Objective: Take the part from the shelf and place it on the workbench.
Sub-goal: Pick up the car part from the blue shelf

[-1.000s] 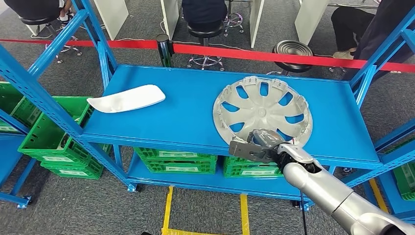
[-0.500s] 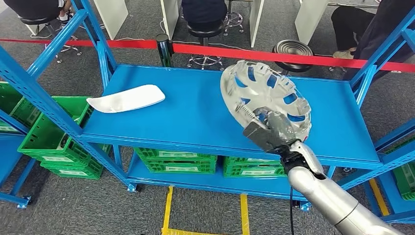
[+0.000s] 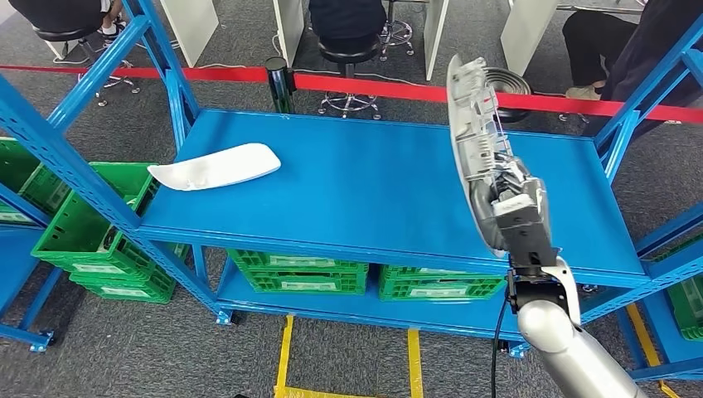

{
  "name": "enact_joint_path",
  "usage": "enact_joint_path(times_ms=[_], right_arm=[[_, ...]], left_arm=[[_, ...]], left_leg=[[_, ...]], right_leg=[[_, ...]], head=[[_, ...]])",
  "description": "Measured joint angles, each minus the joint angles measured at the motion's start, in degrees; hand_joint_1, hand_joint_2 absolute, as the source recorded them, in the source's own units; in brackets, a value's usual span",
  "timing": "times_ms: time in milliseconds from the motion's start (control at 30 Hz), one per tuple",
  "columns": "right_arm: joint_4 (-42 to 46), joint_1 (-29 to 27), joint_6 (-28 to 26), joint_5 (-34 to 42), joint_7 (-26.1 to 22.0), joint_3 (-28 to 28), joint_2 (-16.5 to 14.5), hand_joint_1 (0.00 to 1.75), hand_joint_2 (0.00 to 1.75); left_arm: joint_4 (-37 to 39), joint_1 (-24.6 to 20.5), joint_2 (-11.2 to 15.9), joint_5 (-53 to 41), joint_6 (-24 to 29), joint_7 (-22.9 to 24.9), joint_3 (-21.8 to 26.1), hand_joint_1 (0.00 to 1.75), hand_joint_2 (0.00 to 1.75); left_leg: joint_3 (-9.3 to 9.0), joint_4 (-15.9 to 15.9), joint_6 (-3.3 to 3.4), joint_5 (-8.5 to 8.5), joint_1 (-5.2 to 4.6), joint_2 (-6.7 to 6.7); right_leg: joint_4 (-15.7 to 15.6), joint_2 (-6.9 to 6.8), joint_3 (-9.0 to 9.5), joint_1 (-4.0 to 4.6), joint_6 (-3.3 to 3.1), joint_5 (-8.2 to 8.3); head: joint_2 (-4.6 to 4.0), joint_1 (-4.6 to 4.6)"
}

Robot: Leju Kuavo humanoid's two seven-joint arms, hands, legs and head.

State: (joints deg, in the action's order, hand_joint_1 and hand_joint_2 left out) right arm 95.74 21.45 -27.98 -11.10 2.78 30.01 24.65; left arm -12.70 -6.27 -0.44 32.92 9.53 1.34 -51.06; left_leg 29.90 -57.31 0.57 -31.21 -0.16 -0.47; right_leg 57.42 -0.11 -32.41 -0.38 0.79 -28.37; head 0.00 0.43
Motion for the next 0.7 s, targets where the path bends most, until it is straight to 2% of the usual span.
enact_joint_path(times_ms=[33, 233, 467, 700], right_arm=[[1.68, -0.89, -0.09, 0.80, -0.59, -1.14, -0.06, 1.75, 1.75], [10.15, -3.30, 1.59, 0.60, -2.21, -3.27, -0.49, 1.75, 1.75], [16.95, -4.45, 3.09, 0.23, -2.46, -3.19, -1.03, 1.75, 1.75], [24.42, -6.58, 7.39, 3.53, -4.77, -1.34, -2.95, 1.75, 1.75]], left_arm=[[0.00, 0.00, 0.03, -0.03, -0.09, -0.66, 0.00, 0.00, 1.75], [0.00, -0.02, 0.10, -1.27, 0.35, -2.01, 0.00, 0.00, 1.75], [0.00, -0.02, 0.15, -0.32, 2.28, -3.31, 0.00, 0.00, 1.75], [0.00, -0.03, 0.24, 1.46, 3.27, -3.82, 0.02, 0.00, 1.75]], left_leg=[[0.00, 0.00, 0.00, 0.00, 0.00, 0.00], [-0.01, 0.00, 0.00, 0.00, 0.03, 0.25], [-0.01, 0.01, 0.00, 0.00, 0.03, 0.36], [-0.02, 0.02, -0.01, -0.01, 0.03, 0.58]], right_leg=[[0.00, -0.01, 0.00, 0.00, 0.00, 0.00], [0.00, 0.01, -0.01, 0.00, 0.00, 0.00], [0.00, 0.02, -0.01, 0.01, -0.01, 0.00], [0.01, 0.13, -0.03, 0.01, -0.01, -0.01]], head=[[0.00, 0.01], [0.00, -0.02], [0.00, 0.01], [0.00, -0.01]])
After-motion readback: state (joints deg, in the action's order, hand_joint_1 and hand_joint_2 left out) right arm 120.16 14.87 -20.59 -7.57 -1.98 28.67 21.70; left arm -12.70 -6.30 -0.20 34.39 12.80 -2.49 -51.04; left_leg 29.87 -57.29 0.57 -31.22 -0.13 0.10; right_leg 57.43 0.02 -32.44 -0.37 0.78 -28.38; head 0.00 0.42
